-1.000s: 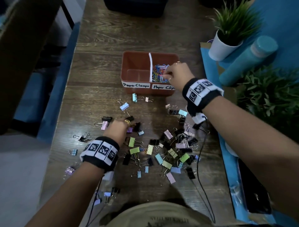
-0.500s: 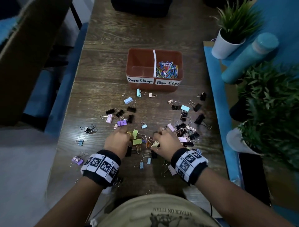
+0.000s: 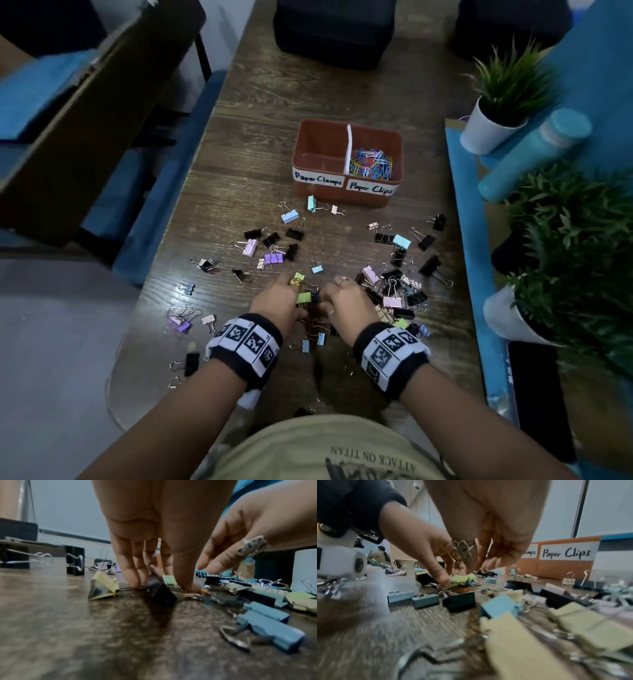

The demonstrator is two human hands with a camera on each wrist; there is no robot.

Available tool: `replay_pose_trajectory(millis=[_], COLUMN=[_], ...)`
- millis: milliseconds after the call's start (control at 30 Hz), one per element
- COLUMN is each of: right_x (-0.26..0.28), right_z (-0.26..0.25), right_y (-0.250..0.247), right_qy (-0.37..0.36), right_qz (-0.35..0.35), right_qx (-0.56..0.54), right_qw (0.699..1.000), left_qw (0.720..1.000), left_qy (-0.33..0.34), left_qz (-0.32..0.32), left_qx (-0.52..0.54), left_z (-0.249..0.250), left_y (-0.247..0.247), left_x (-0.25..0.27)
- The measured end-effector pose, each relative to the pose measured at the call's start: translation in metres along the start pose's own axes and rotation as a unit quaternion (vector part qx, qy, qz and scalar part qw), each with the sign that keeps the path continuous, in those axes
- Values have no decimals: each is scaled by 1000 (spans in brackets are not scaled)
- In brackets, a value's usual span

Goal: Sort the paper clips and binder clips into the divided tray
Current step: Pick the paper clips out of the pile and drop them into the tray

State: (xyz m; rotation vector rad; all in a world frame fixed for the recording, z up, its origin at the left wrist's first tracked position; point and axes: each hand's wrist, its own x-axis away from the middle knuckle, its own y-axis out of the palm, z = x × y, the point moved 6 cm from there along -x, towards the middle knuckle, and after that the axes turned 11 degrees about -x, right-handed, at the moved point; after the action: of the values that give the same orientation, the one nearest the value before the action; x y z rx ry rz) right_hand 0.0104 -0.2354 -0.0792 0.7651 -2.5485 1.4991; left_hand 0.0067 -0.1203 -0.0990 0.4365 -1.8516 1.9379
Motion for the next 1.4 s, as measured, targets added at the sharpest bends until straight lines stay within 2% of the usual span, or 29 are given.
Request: replay_pose_trajectory(millis=[100, 300, 467, 667, 733, 833, 1000, 1100, 1167, 1300, 1400], right_x=[-10, -6, 6, 17, 20, 24, 37, 47, 52, 62, 70], right_z=[1, 8, 12, 25, 33, 44, 63, 73, 76, 81, 85], right_y=[11, 20, 20, 20, 18, 10, -3, -8, -12, -29, -50], right_qy=[13, 20, 39, 81, 99, 108, 105, 120, 124, 144, 156], right_qz=[-27, -28, -27, -38, -18, 46, 151, 185, 191, 195, 213], right_qx=[-4, 19, 52, -11, -74, -174, -269, -290, -308, -312, -276], right_qw=[1000, 999, 998, 996, 992, 978, 946, 931, 924, 919, 924], left_qw=[1000, 999, 1000, 998, 994, 986, 987, 988, 994, 995, 998], left_qy=[-1, 15, -7, -3, -21, -53, -81, -69, -24, 52, 45], left_qz=[4, 1, 6, 47, 85, 132, 113, 133, 104, -12, -39], left_qx=[-22, -48, -17, 45, 68, 90, 77, 34, 25, 80, 29], left_z=[1, 6, 12, 11, -1, -26, -46, -41, -25, 2, 2], left_y=[0, 6, 14, 8, -1, -12, -13, -13, -11, 3, 7], left_x=[-1, 0, 3, 7, 13, 20, 25, 29, 26, 11, 5])
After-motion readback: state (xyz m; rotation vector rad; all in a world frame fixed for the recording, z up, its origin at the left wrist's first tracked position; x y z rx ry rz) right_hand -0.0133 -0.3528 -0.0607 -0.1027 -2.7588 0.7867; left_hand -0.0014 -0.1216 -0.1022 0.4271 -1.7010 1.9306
